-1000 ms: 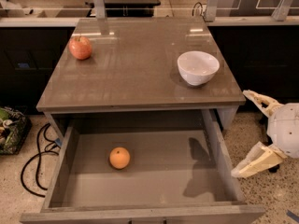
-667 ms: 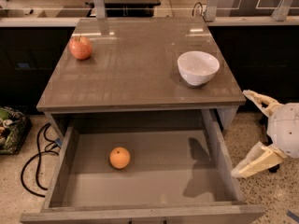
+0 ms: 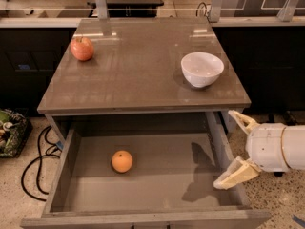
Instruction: Pick orange from top drawer and place on counter
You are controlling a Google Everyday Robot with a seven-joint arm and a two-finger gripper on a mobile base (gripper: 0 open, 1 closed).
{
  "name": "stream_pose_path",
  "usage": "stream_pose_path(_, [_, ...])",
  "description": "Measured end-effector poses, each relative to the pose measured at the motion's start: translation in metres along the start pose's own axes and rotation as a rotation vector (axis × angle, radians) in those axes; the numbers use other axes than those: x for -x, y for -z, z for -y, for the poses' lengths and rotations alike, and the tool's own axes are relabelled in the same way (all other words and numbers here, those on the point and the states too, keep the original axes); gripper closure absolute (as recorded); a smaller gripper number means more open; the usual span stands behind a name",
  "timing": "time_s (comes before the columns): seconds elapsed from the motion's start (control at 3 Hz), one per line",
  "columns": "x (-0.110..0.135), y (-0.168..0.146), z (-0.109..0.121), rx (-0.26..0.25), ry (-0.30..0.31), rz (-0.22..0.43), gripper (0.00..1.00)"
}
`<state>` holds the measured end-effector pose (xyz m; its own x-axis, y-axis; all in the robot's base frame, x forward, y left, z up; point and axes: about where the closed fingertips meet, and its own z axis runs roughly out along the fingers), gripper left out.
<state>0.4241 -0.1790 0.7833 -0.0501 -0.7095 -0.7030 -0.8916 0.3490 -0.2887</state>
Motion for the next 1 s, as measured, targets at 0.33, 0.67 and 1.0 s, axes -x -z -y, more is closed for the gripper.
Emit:
stream_pose_path(0.33, [-0.01,-0.039,-0.013,0.03,-0.047,0.052,0.0])
stream_pose_path(0.67, [-0.01,-0.079,-0.023,0.053,-0.083,0.145,0.0])
stream_pose_path(1.0, [-0.002,-0.122,-0.039,0.112,-0.104,0.224,0.0])
